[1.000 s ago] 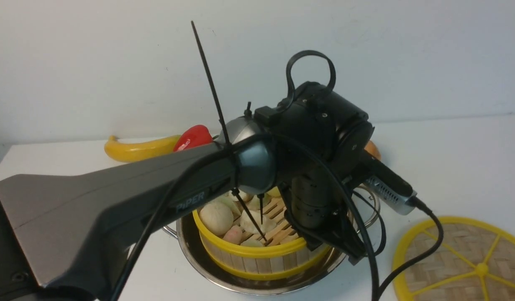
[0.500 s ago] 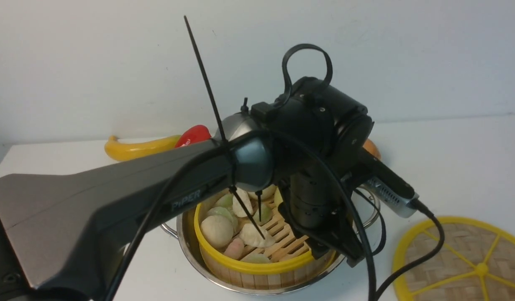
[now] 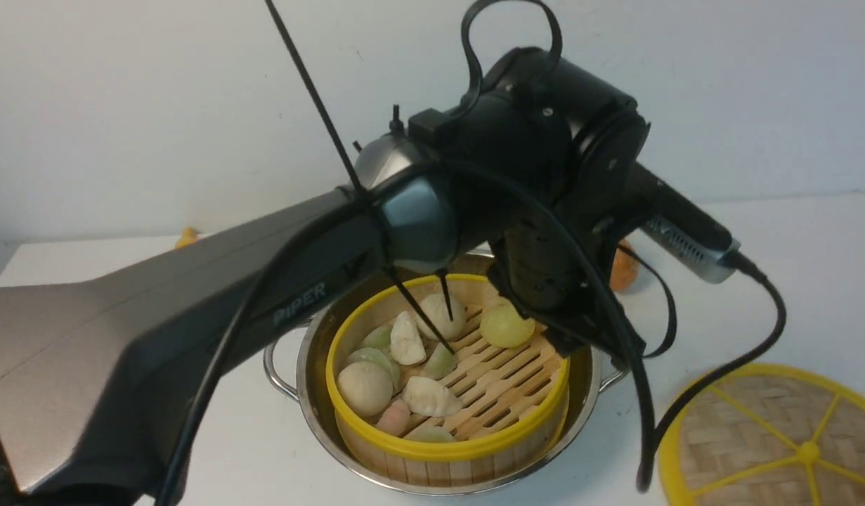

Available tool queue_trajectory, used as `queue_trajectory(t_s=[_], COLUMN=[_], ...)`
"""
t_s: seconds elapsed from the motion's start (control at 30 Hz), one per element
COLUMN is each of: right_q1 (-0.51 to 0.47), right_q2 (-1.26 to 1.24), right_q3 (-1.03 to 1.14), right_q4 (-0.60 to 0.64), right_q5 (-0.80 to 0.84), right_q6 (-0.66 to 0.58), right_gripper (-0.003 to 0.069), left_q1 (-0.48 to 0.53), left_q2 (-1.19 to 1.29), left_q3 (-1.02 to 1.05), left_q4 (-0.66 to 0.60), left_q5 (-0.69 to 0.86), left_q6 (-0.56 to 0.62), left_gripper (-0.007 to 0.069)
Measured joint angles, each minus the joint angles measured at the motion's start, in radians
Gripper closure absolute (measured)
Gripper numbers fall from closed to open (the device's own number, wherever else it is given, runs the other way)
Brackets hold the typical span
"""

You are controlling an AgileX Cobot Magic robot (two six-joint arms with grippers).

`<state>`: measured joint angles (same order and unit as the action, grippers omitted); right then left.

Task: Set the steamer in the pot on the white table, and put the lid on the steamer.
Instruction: 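Place the bamboo steamer basket with dumplings into the steel pot with the left gripper, then move the gripper down to the bamboo steamer lid and grasp its center knob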

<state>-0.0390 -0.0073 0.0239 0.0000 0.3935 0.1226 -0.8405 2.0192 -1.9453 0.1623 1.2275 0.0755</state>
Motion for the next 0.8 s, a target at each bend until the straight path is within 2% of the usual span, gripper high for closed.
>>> queue_trajectory(t_s=[0.17,0.4,0.53,0.7,0.8], right_q1=[0.0,0.0,0.0,0.0,0.0], right_q2=[0.0,0.0,0.0,0.0,0.0], right_q3=[0.0,0.0,0.0,0.0,0.0], right_q4=[0.0,0.0,0.0,0.0,0.0], right_q5=[0.0,0.0,0.0,0.0,0.0], right_q6=[0.0,0.0,0.0,0.0,0.0], right_gripper=[0.0418,0.0418,0.0418,0.0418,0.0418], left_q1=[0.0,0.0,0.0,0.0,0.0], left_q2=[-0.016,-0.019,-0.022,-0.077,-0.109], left_q3=[-0.049,-0.05,-0.072,-0.11,-0.115], left_q4=[0.023,-0.016,-0.022,0.014,0.018], left_q5=[0.002,0.006,0.016,0.019,-0.013], left_q6=[-0.007,-0.007,-0.008,-0.008,-0.033], left_gripper=[0.0268,0.0277,0.0337,0.055,0.0618])
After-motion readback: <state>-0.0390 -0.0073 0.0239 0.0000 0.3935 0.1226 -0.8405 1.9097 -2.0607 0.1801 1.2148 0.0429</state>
